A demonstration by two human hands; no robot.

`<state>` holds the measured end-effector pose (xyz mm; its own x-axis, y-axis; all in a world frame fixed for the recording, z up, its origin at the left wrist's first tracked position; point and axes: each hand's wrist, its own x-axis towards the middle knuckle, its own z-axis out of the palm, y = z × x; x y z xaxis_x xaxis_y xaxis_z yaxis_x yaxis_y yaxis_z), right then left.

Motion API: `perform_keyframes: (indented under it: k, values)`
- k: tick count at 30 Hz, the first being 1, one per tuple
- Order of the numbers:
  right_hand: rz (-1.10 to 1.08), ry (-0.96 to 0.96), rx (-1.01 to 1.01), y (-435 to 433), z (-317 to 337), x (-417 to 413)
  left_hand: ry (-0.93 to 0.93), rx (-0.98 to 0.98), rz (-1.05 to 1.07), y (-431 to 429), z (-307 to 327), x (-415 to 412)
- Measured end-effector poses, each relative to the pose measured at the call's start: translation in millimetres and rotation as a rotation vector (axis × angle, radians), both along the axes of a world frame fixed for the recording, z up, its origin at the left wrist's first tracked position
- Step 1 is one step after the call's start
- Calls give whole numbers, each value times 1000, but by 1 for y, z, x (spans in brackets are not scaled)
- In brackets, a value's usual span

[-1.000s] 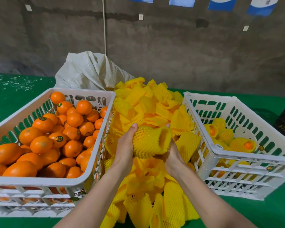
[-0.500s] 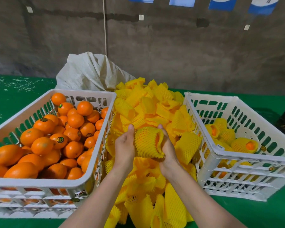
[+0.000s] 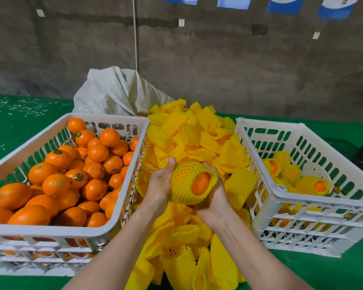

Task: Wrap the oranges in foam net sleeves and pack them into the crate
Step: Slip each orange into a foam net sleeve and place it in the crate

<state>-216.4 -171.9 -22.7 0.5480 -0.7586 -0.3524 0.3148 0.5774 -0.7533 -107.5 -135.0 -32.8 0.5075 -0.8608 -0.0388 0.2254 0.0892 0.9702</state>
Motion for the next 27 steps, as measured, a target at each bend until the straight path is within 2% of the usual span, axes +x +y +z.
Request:
perform_keyframes:
  k: [5,8,10,12,14,18,27]
  values:
    - [-18,43,-144,-1,-2,-2,130,141,-156,2,10,5]
    - [-51,63,-261,0,0,-7,158,184,-70,4,13,1]
    - [-89,107,-335,-1,1,-9,346,257,-111,8,15,-4]
    - [-161,231,-406,-2,1,-10,599,302,-252,12,17,-11]
    - [-205,405,-537,-4,-2,-12,700,295,-372,14,20,-17]
    - [-301,500,-740,-9,-6,-17,655,308,-373,11,24,-22]
    - [-409,428,-954,-17,-4,-27,541,319,-390,11,27,-19]
